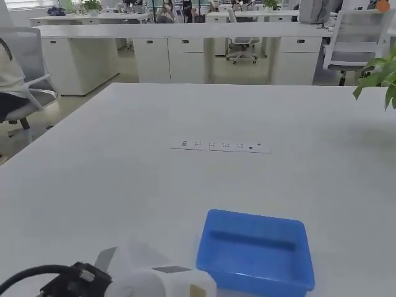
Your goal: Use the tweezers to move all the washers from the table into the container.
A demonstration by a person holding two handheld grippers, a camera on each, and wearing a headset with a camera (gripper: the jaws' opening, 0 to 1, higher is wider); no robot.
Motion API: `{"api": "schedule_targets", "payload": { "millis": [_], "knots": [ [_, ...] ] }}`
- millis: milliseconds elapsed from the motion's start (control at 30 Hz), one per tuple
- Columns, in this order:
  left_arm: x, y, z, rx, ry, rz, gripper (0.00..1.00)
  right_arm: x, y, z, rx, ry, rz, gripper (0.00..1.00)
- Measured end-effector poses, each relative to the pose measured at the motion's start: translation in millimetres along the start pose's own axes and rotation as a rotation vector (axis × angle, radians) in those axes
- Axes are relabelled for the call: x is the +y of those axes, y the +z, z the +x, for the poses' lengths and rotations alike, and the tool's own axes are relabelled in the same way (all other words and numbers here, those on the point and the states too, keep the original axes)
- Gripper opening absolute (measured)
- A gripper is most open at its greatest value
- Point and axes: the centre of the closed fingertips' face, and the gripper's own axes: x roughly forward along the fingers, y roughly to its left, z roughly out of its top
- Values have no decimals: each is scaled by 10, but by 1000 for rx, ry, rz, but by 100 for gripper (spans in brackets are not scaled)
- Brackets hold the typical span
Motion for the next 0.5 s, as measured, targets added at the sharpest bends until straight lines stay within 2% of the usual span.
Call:
{"api": "schedule_targets", "payload": {
  "millis": [200,500],
  "knots": [
    [10,161,-71,-27,6,16,0,64,79,74,-4,27,-40,18],
    [22,230,-129,-28,-7,42,0,20,110,101,-10,43,-49,11]
  ]
}}
